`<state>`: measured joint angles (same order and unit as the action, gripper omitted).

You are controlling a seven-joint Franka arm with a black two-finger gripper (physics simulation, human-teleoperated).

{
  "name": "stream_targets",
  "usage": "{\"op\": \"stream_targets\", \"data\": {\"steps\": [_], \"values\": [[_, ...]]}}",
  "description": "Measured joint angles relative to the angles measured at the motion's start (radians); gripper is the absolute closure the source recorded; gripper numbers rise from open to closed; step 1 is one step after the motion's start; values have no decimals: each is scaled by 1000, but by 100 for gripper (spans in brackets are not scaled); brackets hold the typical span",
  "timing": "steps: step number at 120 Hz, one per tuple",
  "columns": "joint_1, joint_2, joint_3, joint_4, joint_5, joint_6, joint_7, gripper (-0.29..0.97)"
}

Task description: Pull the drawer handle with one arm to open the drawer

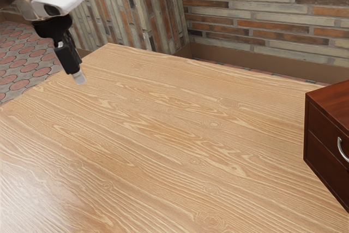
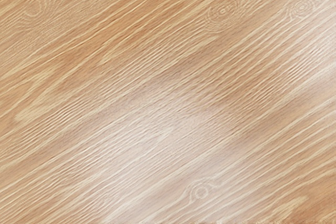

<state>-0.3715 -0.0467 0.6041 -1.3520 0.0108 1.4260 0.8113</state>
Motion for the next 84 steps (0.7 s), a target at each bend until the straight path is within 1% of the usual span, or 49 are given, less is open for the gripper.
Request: {"op": "stream_targets", "data": {"steps": [20,54,70,84], "values": [[-15,0,0,0,0,-6,59,0],[-47,4,-1,-5,10,62,309,0],[-75,-2,-1,-77,32,105,412,0],[-131,-35,0,-169,51,151,485,0]]}}
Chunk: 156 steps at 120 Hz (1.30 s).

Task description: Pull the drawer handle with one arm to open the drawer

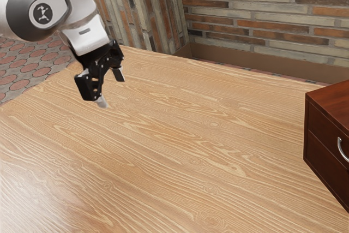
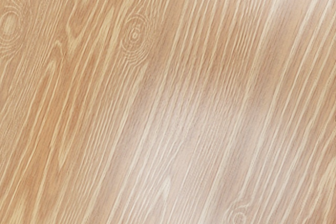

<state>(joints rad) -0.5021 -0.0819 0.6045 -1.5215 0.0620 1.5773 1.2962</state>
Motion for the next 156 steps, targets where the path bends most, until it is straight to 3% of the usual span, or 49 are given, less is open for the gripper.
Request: {"op": "stream_targets", "data": {"steps": [48,114,156], "values": [[-221,-81,2,-224,117,196,168,0],[-486,-96,1,-342,176,378,291,0],[-615,-25,-1,-352,212,500,328,0]]}}
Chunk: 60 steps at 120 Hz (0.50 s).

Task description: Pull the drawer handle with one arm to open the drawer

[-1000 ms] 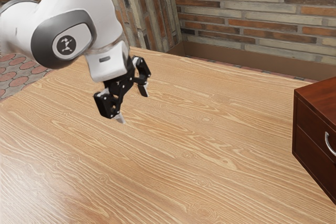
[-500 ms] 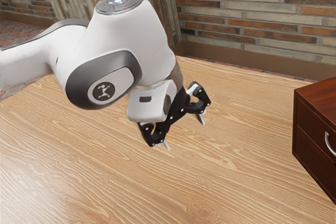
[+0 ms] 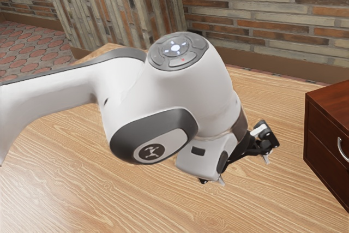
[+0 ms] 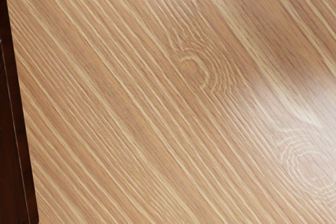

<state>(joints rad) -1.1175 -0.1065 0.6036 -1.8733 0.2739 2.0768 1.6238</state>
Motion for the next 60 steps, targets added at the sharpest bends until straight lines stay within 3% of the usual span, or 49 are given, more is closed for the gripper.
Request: {"op": "stream_targets", "data": {"steps": [60], "values": [[-15,117,-2,81,-24,103,26,0]]}}
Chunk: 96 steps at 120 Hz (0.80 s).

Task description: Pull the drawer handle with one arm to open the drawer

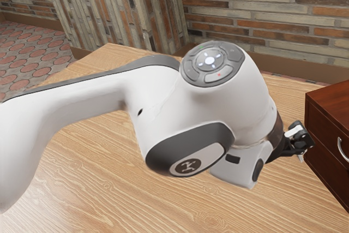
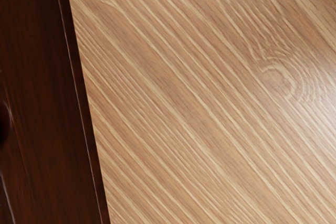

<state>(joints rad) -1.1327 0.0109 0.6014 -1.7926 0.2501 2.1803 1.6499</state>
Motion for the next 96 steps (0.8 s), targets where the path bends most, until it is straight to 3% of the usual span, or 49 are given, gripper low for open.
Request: {"op": "stream_targets", "data": {"steps": [45,96], "values": [[-1,134,0,108,-87,30,13,0],[8,174,-21,167,-122,70,28,0]]}}
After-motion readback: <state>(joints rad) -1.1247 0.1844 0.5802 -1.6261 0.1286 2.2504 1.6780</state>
